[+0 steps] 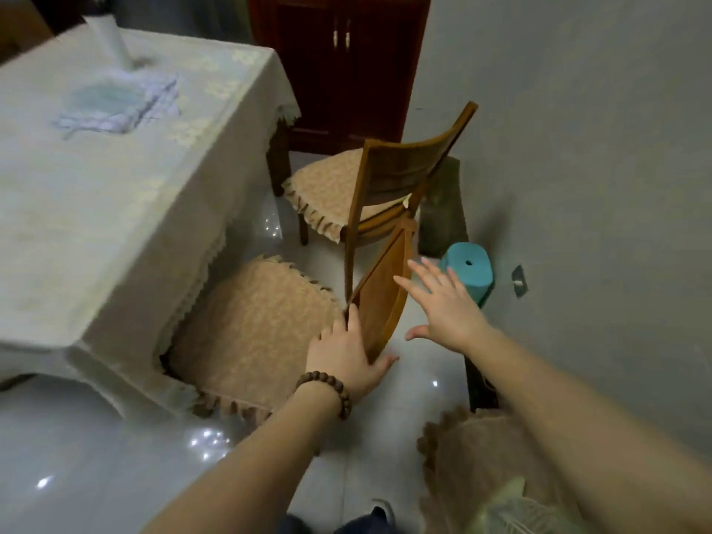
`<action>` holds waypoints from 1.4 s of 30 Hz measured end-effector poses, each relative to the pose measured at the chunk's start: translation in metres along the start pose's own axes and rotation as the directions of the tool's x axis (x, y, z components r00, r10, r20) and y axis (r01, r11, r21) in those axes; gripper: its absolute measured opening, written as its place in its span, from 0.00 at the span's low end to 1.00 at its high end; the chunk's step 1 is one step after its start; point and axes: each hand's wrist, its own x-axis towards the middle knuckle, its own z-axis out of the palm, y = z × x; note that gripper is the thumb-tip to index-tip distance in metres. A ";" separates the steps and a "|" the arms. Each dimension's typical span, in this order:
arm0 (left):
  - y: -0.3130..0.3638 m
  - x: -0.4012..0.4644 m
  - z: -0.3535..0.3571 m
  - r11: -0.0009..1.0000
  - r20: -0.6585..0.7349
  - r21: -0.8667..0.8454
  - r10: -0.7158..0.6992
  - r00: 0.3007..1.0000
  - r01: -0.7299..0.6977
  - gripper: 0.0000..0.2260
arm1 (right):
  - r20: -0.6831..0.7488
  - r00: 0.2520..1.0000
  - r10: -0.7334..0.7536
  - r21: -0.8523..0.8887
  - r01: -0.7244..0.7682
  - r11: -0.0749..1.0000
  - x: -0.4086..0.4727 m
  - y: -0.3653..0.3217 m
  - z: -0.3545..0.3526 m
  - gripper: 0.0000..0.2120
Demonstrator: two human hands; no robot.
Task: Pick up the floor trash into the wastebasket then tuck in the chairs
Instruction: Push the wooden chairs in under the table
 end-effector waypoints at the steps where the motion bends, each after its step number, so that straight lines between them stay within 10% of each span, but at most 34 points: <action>1: 0.004 0.000 0.006 1.000 0.024 0.009 -0.025 0.999 0.024 0.44 | -0.007 0.999 -0.035 -0.018 0.034 0.999 0.005 0.002 0.000 0.47; 9: 0.008 0.003 0.027 0.973 0.090 0.223 -0.087 0.992 0.065 0.15 | 0.078 0.964 -0.254 -0.124 0.262 0.957 0.041 -0.005 0.011 0.43; 16: 0.003 0.002 0.020 0.967 0.073 0.256 0.000 0.997 -0.019 0.14 | 0.095 0.904 -0.416 -0.230 0.427 0.875 0.050 -0.013 0.013 0.14; 33: -0.125 0.018 -0.067 0.820 0.203 0.503 0.195 0.960 -0.273 0.08 | -0.083 0.958 -0.275 -0.030 0.274 0.961 0.078 -0.097 0.028 0.10; 42: -0.209 0.019 -0.073 0.852 0.154 0.497 0.102 0.983 -0.166 0.12 | -0.159 0.939 -0.303 0.037 0.313 0.949 0.109 -0.165 0.033 0.15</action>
